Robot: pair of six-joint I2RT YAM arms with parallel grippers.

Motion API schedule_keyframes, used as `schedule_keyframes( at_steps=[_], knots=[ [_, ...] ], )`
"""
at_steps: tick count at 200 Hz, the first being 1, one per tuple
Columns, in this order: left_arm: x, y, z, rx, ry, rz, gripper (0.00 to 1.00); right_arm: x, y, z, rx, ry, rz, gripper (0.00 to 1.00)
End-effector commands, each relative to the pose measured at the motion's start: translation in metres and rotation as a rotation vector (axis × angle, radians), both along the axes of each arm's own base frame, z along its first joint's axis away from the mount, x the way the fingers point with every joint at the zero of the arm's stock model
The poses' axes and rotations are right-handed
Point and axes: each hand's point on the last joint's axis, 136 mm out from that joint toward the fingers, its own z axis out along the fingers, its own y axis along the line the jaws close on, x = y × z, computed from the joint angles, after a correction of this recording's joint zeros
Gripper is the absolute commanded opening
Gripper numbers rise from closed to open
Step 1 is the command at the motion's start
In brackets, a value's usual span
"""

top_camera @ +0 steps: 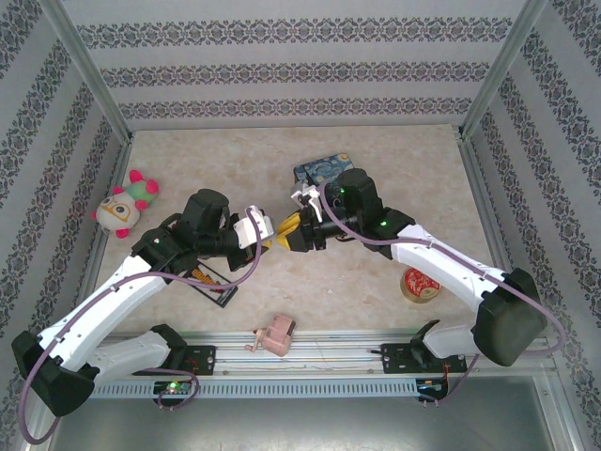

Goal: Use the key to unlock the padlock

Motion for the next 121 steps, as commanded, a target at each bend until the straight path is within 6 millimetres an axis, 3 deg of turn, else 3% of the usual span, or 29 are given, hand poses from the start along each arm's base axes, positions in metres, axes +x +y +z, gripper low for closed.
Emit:
schedule_keyframes(
  at_steps=[1, 121],
  knots=[
    [-0.002, 0.001, 0.000, -0.012, 0.005, -0.010, 0.00, -0.008, 0.003, 0.013, 0.035, -0.038, 0.053, 0.33],
    [-0.004, -0.002, 0.005, -0.037, 0.013, -0.018, 0.00, -0.007, 0.004, -0.005, -0.002, -0.012, 0.037, 0.28]
  ],
)
